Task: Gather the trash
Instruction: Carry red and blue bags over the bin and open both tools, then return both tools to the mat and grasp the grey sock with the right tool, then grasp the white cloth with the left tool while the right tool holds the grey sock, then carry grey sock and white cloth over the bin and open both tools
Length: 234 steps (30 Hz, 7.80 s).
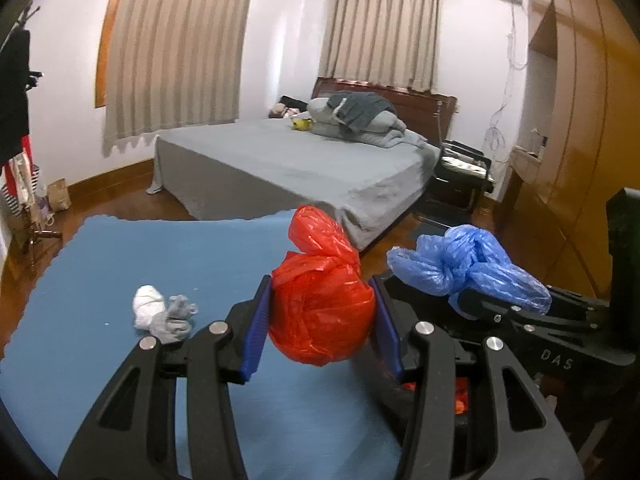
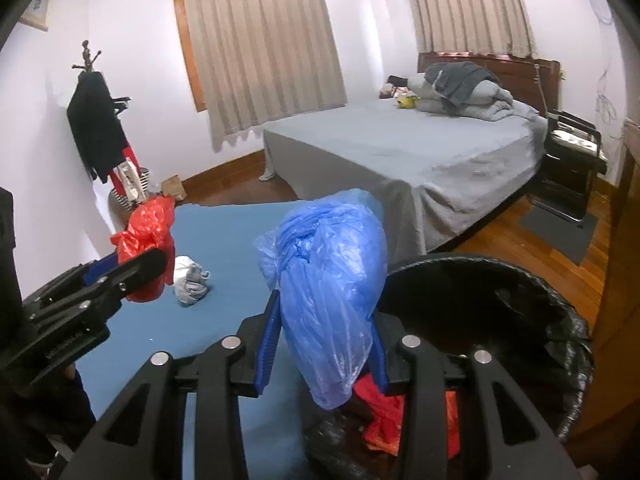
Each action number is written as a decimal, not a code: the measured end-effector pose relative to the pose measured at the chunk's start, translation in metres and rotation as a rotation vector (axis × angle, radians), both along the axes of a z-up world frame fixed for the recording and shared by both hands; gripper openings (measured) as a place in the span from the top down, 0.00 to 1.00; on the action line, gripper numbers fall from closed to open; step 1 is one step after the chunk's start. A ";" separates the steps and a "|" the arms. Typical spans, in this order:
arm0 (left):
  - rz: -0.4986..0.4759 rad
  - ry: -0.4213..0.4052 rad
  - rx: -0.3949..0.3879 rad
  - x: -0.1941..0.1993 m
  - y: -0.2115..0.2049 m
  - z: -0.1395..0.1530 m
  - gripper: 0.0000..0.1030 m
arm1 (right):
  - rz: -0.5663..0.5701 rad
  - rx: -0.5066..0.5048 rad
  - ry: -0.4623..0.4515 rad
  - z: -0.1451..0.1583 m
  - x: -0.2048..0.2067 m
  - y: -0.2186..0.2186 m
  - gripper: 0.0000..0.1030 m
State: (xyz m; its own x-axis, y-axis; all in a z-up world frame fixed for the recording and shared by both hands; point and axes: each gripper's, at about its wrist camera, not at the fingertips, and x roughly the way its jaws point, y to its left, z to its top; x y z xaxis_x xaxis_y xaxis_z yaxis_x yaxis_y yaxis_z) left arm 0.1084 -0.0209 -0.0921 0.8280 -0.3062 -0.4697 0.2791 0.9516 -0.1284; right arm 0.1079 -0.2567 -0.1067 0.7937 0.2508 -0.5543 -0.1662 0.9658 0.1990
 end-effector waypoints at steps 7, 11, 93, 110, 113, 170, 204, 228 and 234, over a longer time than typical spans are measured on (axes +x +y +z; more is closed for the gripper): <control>-0.063 -0.013 0.000 -0.005 -0.029 0.003 0.55 | -0.059 -0.008 0.004 -0.003 -0.009 -0.027 0.63; -0.101 -0.022 -0.002 -0.005 -0.044 0.006 0.55 | -0.094 -0.013 0.007 -0.005 -0.014 -0.043 0.63; 0.336 0.095 0.076 0.031 0.151 -0.045 0.12 | 0.036 -0.044 0.029 -0.033 0.064 0.075 0.06; 0.449 0.160 0.090 0.062 0.242 -0.086 0.12 | 0.198 -0.058 0.105 -0.082 0.130 0.208 0.06; 0.460 0.169 0.093 0.068 0.252 -0.091 0.12 | 0.219 -0.065 0.125 -0.092 0.138 0.222 0.06; 0.235 0.316 0.022 0.166 0.155 -0.129 0.65 | 0.180 -0.001 0.190 -0.094 0.164 0.142 0.51; 0.197 0.123 0.015 0.037 0.087 -0.012 0.67 | 0.148 0.024 0.021 0.004 0.047 0.075 0.51; 0.029 0.036 0.024 -0.027 -0.004 0.025 0.67 | -0.003 0.007 -0.034 0.028 -0.027 -0.005 0.50; -0.016 0.018 0.030 -0.035 -0.025 0.031 0.67 | -0.038 0.006 -0.049 0.030 -0.040 -0.026 0.50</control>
